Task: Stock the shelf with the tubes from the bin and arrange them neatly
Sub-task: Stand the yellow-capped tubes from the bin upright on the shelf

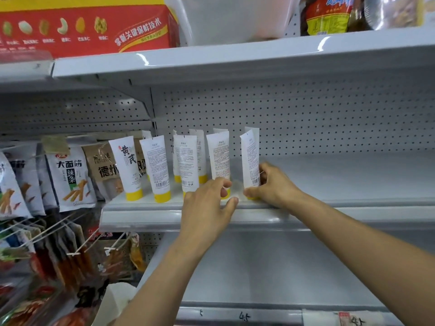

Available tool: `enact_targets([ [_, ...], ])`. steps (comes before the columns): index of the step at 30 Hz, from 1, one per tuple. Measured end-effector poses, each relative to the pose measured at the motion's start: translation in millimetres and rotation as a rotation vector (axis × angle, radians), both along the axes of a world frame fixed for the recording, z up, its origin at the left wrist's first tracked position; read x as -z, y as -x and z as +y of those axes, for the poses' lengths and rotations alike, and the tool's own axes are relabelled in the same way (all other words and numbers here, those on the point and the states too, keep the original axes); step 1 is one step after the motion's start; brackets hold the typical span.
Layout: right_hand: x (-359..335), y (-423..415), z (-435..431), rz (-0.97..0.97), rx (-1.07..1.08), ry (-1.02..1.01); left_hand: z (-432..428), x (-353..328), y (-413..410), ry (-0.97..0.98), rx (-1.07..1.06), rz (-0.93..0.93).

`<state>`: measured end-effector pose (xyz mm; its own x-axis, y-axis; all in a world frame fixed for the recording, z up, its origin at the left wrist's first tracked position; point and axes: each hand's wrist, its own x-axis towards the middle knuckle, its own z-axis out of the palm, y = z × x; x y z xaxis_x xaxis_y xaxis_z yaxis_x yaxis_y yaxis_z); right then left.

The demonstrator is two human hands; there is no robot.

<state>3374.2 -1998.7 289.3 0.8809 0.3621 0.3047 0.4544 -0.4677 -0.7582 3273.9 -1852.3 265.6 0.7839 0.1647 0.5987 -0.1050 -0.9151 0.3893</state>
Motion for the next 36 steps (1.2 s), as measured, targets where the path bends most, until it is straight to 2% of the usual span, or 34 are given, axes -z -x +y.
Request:
enact_targets([
  [16, -4, 10, -6, 0.023, 0.099, 0.122, 4, -7, 2, -0.027, 0.034, 0.056],
  [18, 0, 23, -17, -0.106, 0.158, 0.205, 2, -7, 10, -0.024, 0.021, 0.029],
  [22, 15, 57, -43, -0.563, 0.247, 0.459, -9, 5, 35, -0.057, -0.043, -0.024],
  [25, 37, 83, -57, -0.697, 0.182, 0.505, -17, 25, 58, -0.116, -0.072, 0.004],
  [30, 89, 127, -54, -0.624, -0.024, 0.587, -12, 80, 105, -0.114, -0.125, 0.193],
  [36, 169, 166, 5, -0.438, -0.294, 0.615, 46, 155, 164, 0.008, -0.215, 0.509],
])
